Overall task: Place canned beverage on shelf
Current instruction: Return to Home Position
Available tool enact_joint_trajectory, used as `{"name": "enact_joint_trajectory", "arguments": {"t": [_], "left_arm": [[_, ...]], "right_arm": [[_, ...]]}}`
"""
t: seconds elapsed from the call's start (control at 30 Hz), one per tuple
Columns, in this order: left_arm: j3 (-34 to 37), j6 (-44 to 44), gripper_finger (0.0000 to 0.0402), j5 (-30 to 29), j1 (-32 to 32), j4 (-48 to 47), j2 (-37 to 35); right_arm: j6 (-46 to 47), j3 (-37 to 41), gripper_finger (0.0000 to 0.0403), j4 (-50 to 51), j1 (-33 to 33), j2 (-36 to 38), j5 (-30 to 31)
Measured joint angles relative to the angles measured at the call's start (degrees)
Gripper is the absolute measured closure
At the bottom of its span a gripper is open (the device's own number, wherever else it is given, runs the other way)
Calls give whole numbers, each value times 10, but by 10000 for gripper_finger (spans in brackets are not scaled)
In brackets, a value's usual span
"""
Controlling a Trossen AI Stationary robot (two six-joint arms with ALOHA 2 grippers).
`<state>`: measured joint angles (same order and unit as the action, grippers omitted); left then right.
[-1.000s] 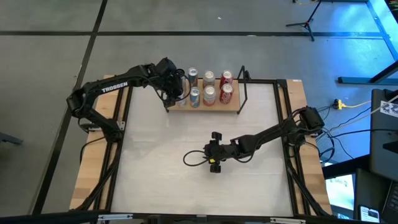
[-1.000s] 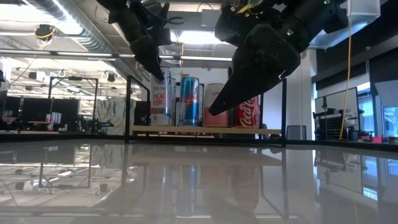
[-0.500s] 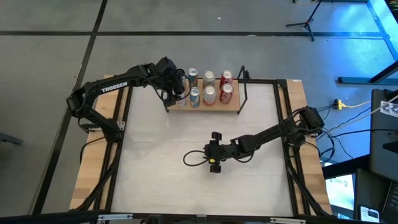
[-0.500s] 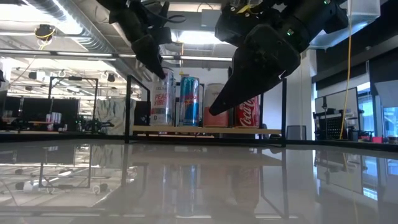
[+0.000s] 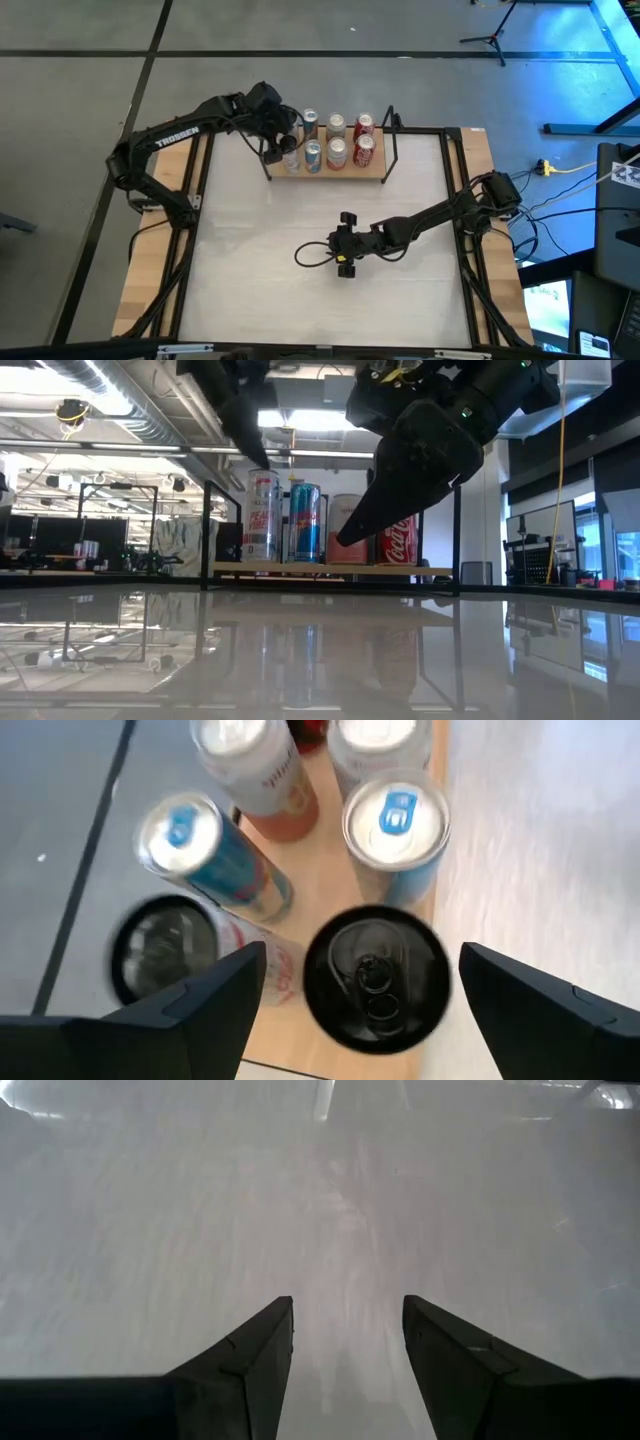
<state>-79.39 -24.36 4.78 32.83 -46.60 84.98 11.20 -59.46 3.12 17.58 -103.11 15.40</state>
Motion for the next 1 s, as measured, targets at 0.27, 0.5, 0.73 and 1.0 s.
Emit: {"name": "enact_joint_trajectory", "arguments": {"t": [0.27, 0.5, 0.73, 1.0], "left_arm": [[-61, 32, 80, -9, -28, -24, -55], [-40, 94, 80, 48, -91, -44, -149], [59, 177, 88, -4, -202, -28, -235], [268, 210, 156, -49, -303, 151, -352]], "right_arm": [[0, 0, 212, 0, 0, 0, 0], [8, -10, 212, 3, 0, 0, 0], [-26, -31, 212, 32, -1, 57, 0], [-68, 20, 212, 37, -45, 210, -36]]}}
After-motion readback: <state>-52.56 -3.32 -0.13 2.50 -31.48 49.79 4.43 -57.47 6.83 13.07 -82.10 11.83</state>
